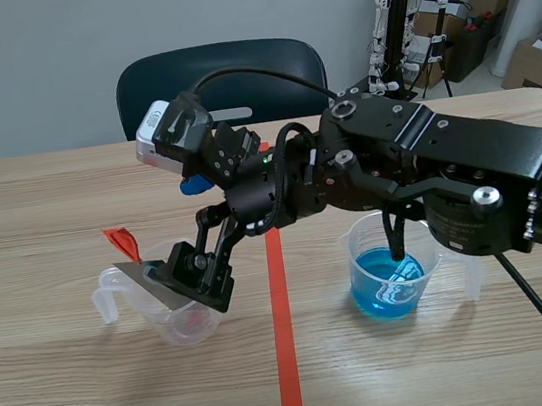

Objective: Do the redox reaction experiment. put the plate into the left beaker

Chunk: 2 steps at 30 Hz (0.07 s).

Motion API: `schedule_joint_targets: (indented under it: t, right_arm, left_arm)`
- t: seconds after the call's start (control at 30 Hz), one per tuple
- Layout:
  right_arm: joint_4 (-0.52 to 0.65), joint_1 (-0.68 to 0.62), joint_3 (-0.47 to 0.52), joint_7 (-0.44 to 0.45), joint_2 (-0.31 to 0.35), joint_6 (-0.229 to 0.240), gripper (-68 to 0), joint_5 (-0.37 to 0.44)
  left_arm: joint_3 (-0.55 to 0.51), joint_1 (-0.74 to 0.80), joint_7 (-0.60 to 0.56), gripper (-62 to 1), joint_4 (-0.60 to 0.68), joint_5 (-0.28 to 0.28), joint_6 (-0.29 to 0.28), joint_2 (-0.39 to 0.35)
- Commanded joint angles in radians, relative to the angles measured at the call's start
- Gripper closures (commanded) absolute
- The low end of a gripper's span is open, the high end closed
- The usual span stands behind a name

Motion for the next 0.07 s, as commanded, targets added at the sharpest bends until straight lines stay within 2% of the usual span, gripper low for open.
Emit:
schedule_joint_targets:
  t: [0.0, 0.03]
  right_arm:
    - [0.011, 0.023, 0.001, 0.018, -0.003, -0.001, -67.9, 0.004]
    - [0.011, 0.023, 0.001, 0.018, -0.003, -0.001, -67.9, 0.004]
  left_arm:
    - [-0.008, 0.000, -0.018, -61.9, 0.016, -0.009, -0.002, -0.001]
    - [-0.008, 0.000, -0.018, -61.9, 0.016, -0.009, -0.002, -0.001]
